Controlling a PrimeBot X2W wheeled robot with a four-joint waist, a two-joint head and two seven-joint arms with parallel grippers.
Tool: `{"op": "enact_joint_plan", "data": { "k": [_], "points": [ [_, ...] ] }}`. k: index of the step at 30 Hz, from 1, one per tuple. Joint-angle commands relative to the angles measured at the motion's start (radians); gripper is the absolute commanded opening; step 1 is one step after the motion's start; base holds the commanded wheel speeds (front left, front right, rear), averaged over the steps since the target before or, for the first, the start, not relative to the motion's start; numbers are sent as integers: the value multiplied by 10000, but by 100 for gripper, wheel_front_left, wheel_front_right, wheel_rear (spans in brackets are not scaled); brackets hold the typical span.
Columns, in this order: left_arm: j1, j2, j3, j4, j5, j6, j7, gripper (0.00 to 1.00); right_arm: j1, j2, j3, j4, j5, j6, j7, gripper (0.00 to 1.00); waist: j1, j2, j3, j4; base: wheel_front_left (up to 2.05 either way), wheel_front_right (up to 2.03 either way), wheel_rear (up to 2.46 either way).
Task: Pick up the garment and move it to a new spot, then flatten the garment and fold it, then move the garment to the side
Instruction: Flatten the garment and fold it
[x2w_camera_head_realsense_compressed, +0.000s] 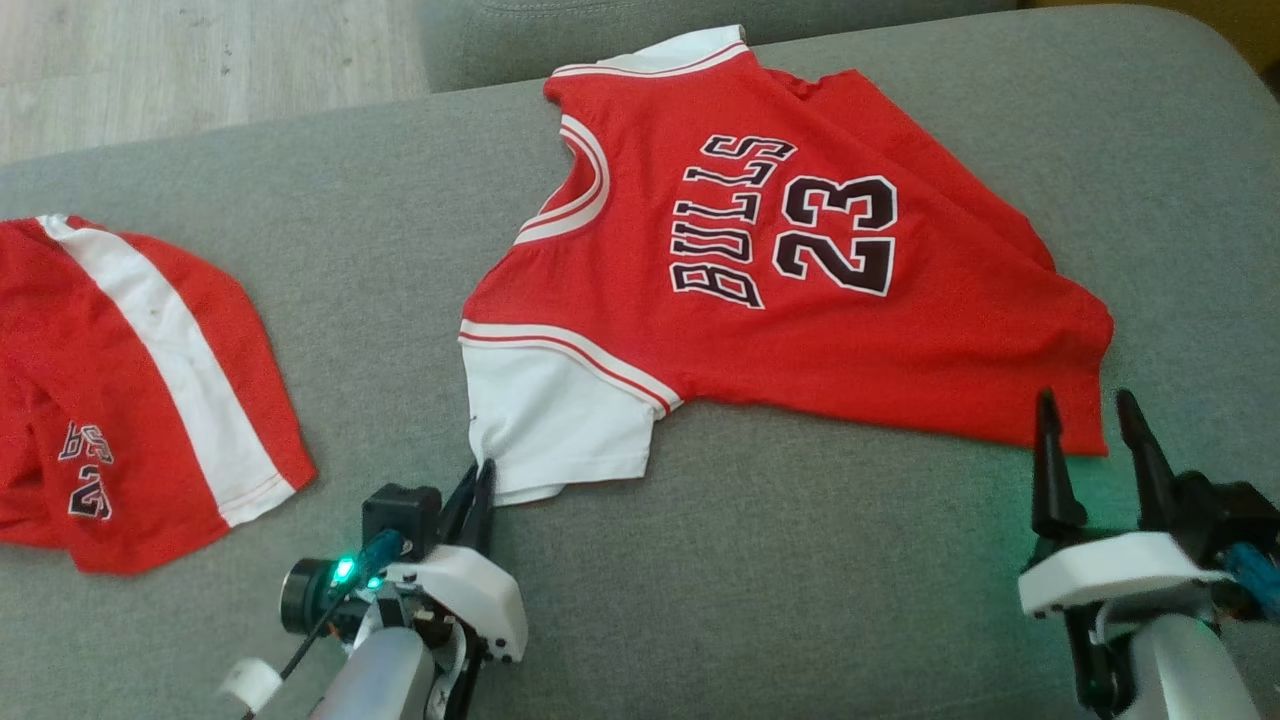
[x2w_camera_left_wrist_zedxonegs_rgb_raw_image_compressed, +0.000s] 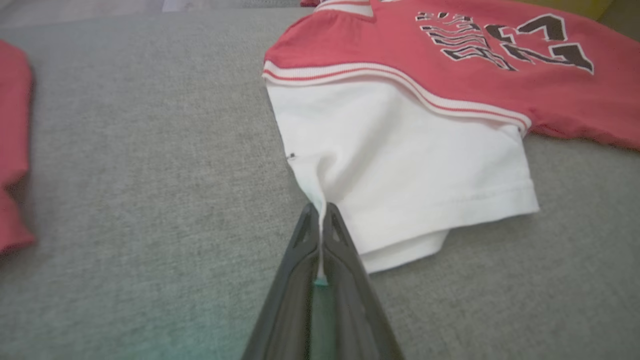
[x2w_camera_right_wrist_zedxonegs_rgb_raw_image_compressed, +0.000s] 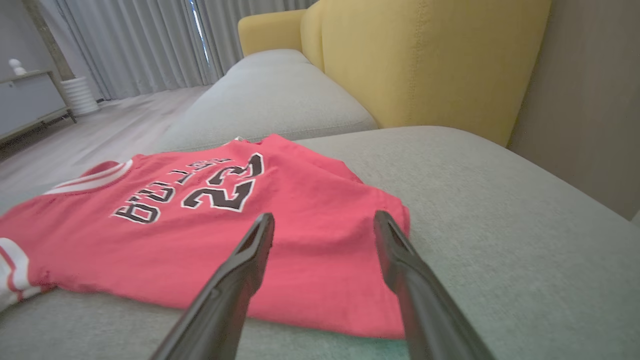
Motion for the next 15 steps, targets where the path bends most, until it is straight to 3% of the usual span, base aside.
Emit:
{"op": "enact_joint_plan", "data": {
  "k": [1,8,15],
  "points": [
    [-183,80,342,-291,-73,-10,-261,0,-314,-84,61,-75,-131,-7,-137,100,-1,0,-14,20,0,0,0],
    [-202,76,460,-1179,-305,-161,-1659,0,-656,-84,-844,1005,-240,-7,63,100,-1,0,-81,189,0,0,0],
    [-91,74,401,-1916,-256,-222,-2087,0,-1214,-84,-1574,2586,6,-7,293,100,-1,0,-105,392,0,0,0]
  ]
}}
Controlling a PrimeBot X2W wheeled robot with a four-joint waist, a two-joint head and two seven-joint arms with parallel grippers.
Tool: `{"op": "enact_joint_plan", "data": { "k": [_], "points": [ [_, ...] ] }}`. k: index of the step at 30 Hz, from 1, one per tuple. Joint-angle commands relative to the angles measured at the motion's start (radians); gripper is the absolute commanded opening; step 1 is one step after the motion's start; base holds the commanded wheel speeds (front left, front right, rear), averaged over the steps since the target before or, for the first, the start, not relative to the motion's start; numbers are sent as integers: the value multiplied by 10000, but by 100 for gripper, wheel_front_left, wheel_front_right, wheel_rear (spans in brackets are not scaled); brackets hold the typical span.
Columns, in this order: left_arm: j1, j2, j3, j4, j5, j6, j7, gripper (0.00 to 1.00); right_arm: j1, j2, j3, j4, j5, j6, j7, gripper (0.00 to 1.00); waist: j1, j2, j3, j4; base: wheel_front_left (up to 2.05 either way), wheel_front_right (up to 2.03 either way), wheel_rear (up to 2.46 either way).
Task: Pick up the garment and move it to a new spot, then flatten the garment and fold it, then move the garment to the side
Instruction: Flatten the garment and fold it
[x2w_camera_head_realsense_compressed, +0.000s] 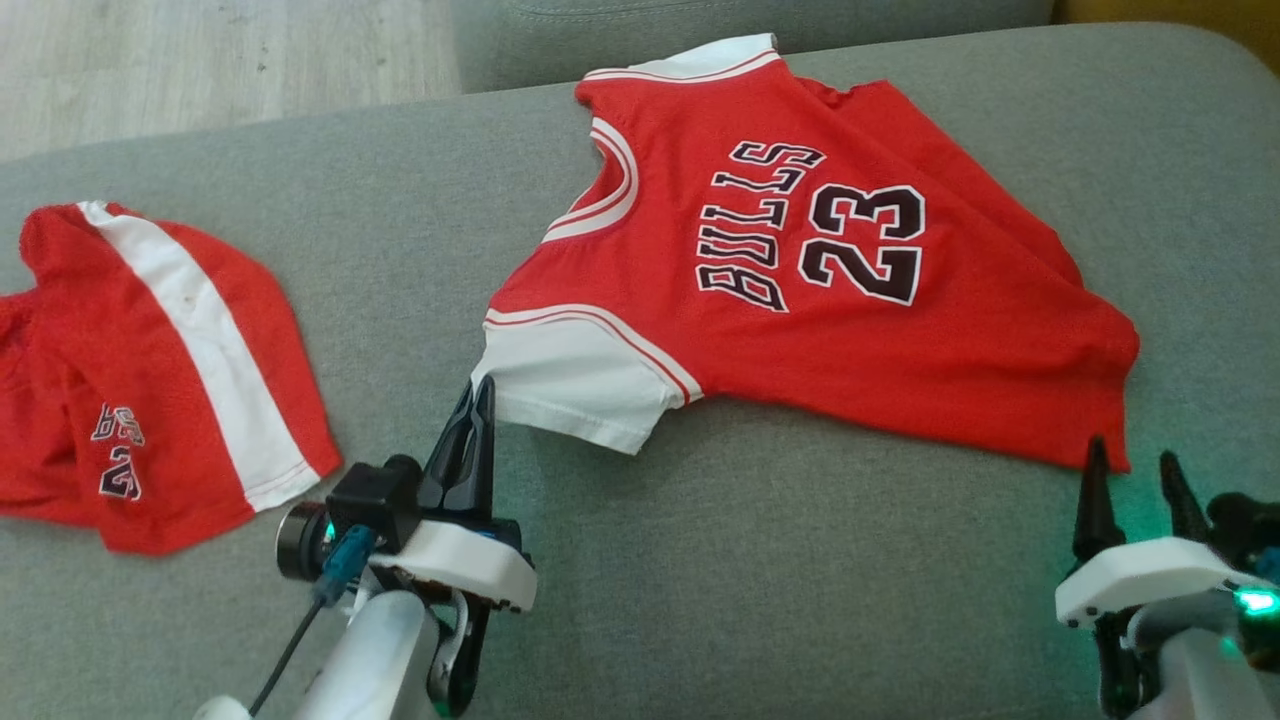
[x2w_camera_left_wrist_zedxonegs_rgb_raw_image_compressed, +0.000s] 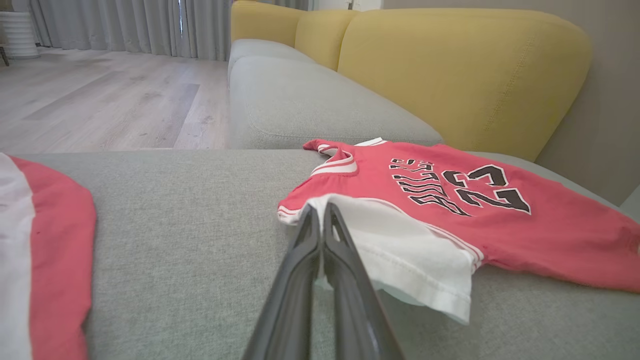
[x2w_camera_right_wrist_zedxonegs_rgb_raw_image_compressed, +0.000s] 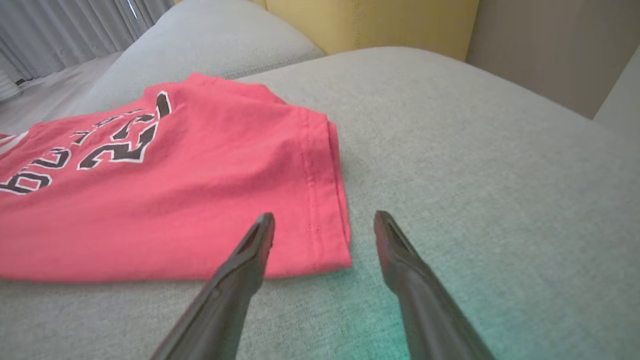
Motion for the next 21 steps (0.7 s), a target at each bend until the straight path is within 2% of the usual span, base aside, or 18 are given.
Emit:
{"op": "enact_joint_plan", "data": {
  "k": [1,12,21],
  "points": [
    [-87,74,321,-372,32,-45,-154,0,-367,-84,103,63,28,-7,32,100,-1,0,3,34,0,0,0],
    [35,97,204,-592,101,-78,-233,0,-1250,-83,-227,2072,4,-7,-222,100,-1,0,50,103,0,0,0],
    [23,129,152,-563,80,-82,-250,0,-1757,-83,-87,2793,74,-7,-417,100,-1,0,101,89,0,0,0]
  ]
}}
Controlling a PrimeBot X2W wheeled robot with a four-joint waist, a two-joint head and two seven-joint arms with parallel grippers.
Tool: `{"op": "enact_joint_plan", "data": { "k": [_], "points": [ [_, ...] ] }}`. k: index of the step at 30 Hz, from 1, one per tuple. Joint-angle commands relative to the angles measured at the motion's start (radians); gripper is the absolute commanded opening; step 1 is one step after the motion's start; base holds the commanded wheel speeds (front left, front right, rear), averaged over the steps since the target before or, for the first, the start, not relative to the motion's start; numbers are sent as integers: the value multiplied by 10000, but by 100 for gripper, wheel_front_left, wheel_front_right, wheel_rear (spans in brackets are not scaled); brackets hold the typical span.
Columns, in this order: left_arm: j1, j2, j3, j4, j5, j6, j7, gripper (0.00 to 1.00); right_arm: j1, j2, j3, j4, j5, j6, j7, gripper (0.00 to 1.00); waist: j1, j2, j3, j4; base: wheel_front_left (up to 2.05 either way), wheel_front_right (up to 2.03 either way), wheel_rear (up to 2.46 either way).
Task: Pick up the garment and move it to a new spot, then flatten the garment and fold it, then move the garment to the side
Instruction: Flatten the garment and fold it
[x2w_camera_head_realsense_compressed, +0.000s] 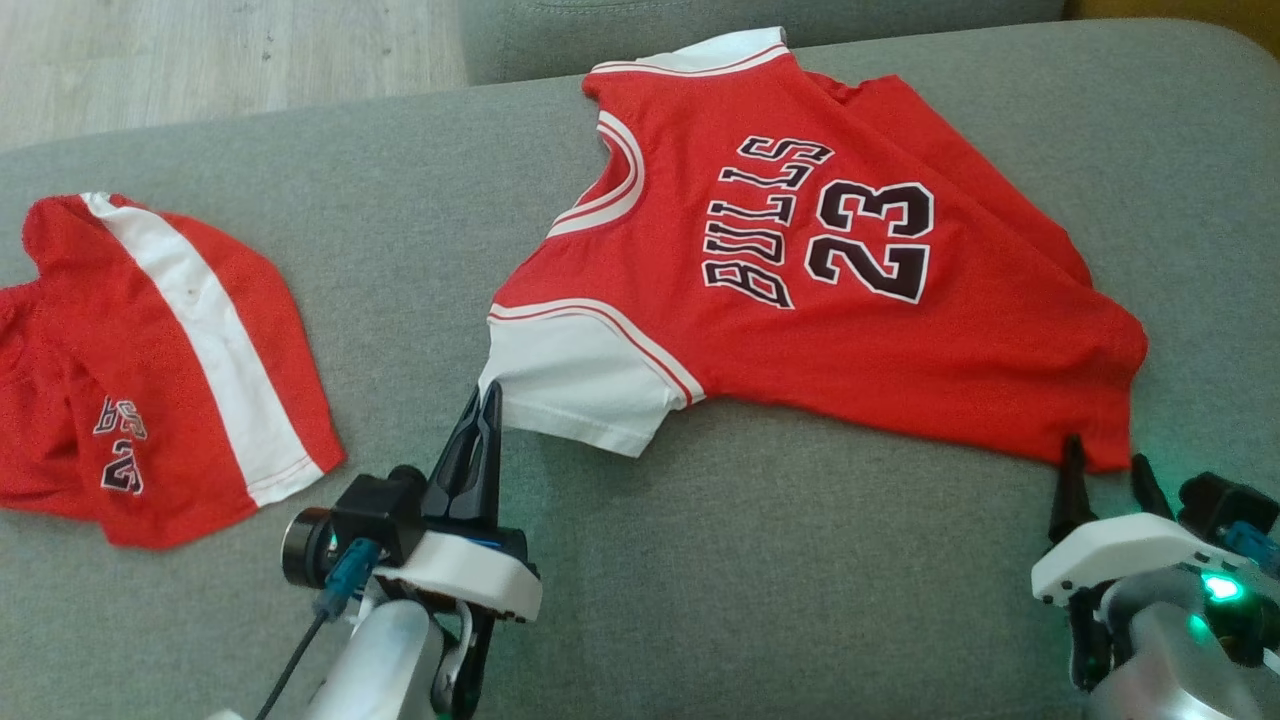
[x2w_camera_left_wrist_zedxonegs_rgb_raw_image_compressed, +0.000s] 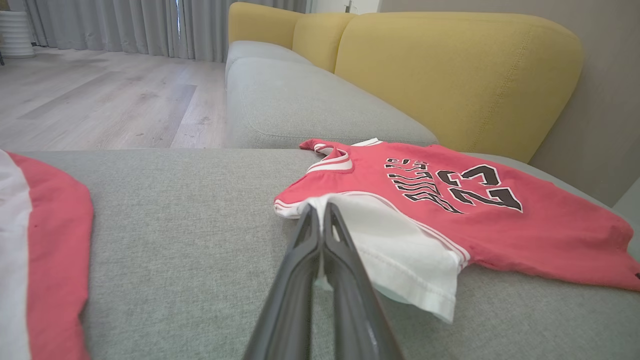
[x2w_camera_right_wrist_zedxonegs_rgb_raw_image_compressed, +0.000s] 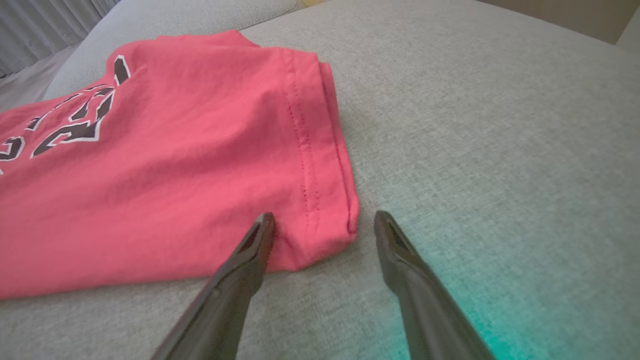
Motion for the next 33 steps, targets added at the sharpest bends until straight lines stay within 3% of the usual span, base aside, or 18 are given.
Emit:
{"op": "enact_joint_plan", "data": {
  "k": [1,2,3,4,5,15,21,29,33],
  "points": [
    [-197,113,244,-275,51,-6,-105,0,-274,-55,393,-18,86,-7,-78,100,0,0,4,7,0,0,0],
    [-200,113,238,-267,45,-4,-106,0,-307,-55,449,51,104,-7,-81,97,0,0,2,11,0,0,0],
    [-201,113,232,-256,38,-2,-107,0,-336,-55,491,105,121,-7,-84,73,0,0,0,16,0,0,0],
    [-202,113,225,-243,32,-2,-108,0,-360,-55,536,126,117,-7,-85,6,0,0,-1,21,0,0,0],
    [-203,113,218,-228,26,-1,-109,0,-376,-55,584,117,111,-7,-87,0,0,0,-3,27,0,0,0],
    [-128,223,566,-656,-172,-32,-122,0,-107,-55,1360,-1738,628,-7,-90,0,0,0,-243,1,0,0,0],
    [-236,253,1298,-2260,-527,-314,-124,0,183,-55,2190,-4410,1135,-7,-90,0,0,0,-622,-106,0,0,0],
    [-964,312,1931,-4095,-888,-504,-124,0,-110,-55,2680,-6904,786,-7,96,0,0,0,-1217,-227,0,0,0],
    [-1564,359,2166,-5205,-1198,-491,121,0,-460,-99,2839,-8295,555,-7,694,0,0,0,-1538,-283,0,0,0]
  ]
}}
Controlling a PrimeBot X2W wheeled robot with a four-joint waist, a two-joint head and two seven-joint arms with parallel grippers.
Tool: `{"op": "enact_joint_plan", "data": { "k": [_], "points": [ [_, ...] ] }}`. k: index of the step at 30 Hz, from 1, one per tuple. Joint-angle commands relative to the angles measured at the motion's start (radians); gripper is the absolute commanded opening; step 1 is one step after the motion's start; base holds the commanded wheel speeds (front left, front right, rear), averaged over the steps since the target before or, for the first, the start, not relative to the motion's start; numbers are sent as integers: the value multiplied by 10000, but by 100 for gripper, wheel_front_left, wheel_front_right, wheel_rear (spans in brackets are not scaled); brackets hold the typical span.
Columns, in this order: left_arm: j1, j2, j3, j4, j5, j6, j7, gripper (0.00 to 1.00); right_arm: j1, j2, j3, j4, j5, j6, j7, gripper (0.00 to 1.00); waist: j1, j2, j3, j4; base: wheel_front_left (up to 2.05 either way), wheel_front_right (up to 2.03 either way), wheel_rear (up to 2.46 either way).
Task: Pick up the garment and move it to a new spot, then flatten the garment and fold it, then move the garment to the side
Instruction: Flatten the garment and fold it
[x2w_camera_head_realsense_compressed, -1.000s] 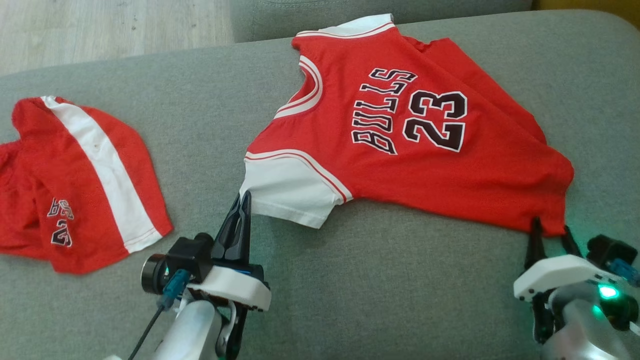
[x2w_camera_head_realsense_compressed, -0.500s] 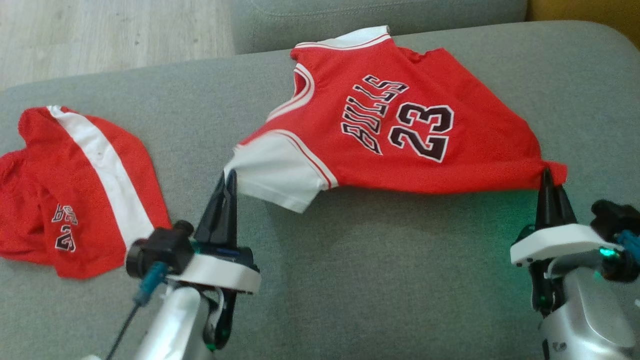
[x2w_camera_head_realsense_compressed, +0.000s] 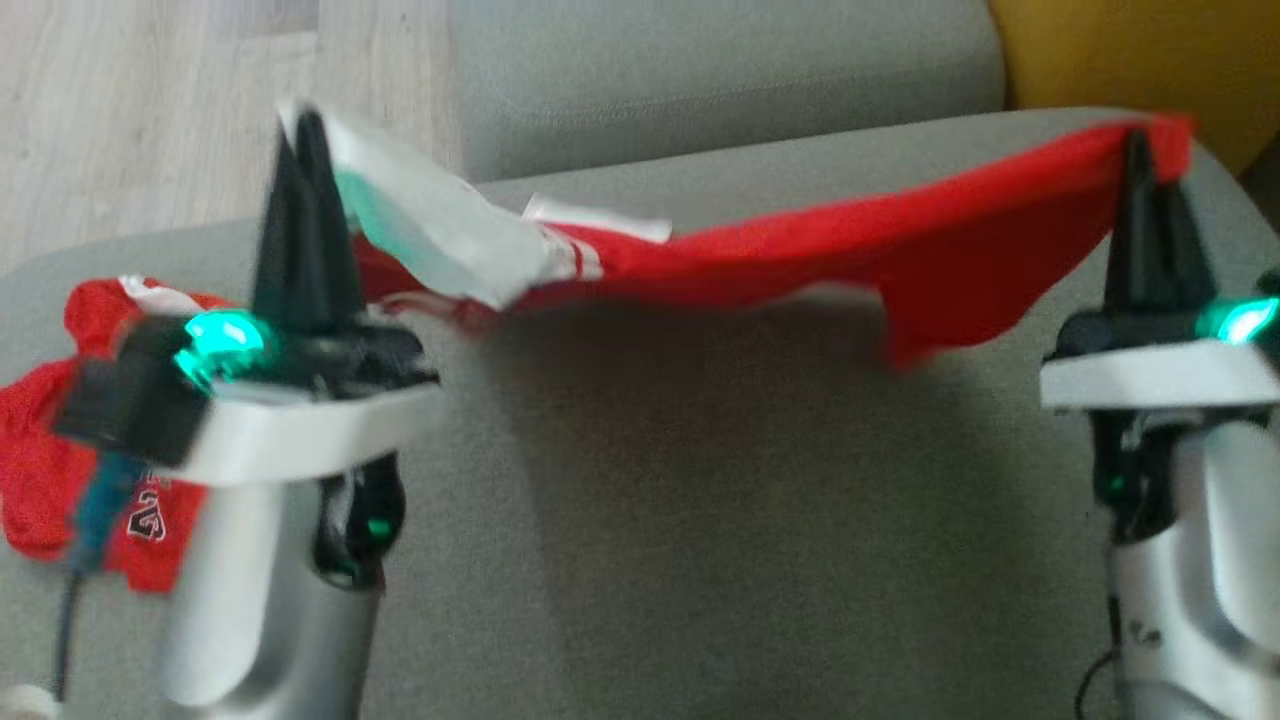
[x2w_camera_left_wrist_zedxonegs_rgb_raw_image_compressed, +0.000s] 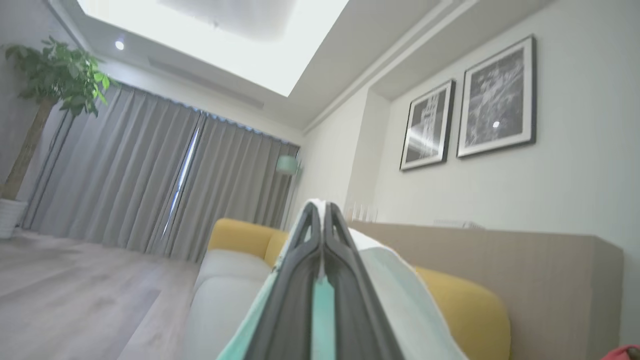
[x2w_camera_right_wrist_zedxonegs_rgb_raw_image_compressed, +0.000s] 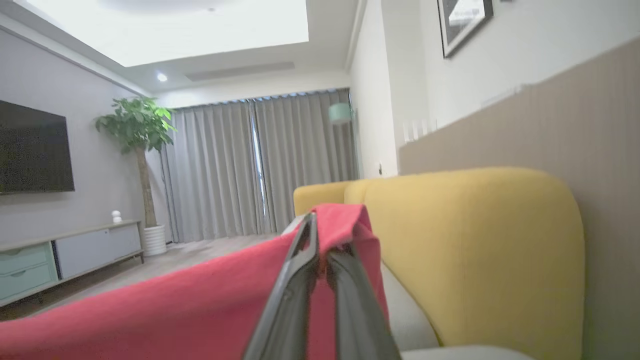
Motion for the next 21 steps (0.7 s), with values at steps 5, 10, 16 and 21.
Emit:
{"op": "enact_joint_plan", "data": {
  "k": [5,10,16,21],
  "points": [
    [-1009,240,625,-2064,-475,197,717,0,-818,-393,484,-1878,-98,-9,969,0,1,0,-279,-111,0,0,0],
    [-947,461,654,-4028,-710,559,1986,0,-536,-517,513,-3522,-119,-9,2162,0,1,0,-440,-152,0,0,0],
    [-833,521,695,-5968,-1244,1210,3582,0,169,-339,242,-5348,-223,-9,3575,0,1,0,-341,-110,0,0,0],
    [-1448,808,994,-5432,-1702,1323,4414,0,137,-162,42,-5573,-253,-9,4360,0,1,0,84,-35,0,0,0]
  ]
}}
